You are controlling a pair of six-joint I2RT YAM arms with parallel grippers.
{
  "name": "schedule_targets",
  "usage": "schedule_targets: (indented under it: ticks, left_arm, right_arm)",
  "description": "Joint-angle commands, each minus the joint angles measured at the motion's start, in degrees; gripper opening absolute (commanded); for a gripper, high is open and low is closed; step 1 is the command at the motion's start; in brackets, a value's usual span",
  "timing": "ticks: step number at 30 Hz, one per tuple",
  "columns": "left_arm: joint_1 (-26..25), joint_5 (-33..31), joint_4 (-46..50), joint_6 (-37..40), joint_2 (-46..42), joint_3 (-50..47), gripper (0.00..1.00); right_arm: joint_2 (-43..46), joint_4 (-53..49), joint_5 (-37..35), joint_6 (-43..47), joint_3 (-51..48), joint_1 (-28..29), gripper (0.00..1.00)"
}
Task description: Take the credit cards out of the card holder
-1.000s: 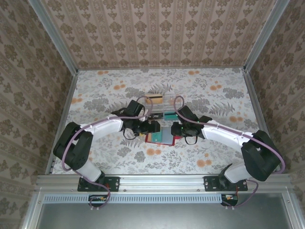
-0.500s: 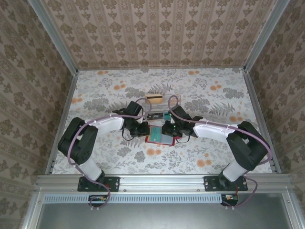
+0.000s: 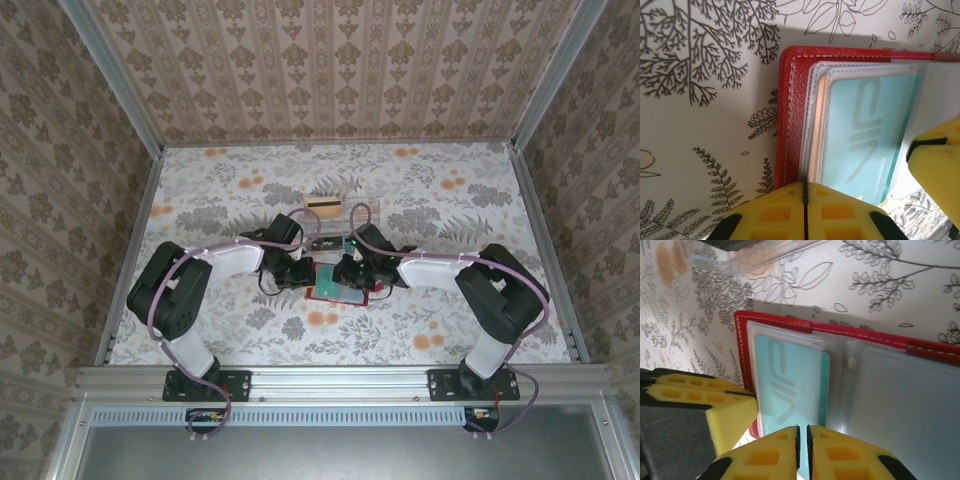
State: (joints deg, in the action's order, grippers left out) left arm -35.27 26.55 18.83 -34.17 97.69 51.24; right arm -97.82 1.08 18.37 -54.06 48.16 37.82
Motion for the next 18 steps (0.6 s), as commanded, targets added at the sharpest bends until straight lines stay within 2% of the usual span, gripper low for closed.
schedule_targets:
  ticks: [1,11,18]
  left_arm:
    - [-0.4,-0.4,0.7,0.5,1.4,0.0,0.08]
    - [-0.7,-0.5,0.9,0.4,2.2,0.4,0.07]
    - [-1.2,-0.4,0.7,0.2,2.5,0.5,0.07]
  right_arm:
    - [-0.9,0.1,0.5,-1.2,-0.8,-0.4,0.17]
    - [1.3,-0.5,-0.1,-1.0,-3.0,-0.8,0.18]
    - [-1.6,3.0,3.1,-1.9,-3.2,-1.0,0.17]
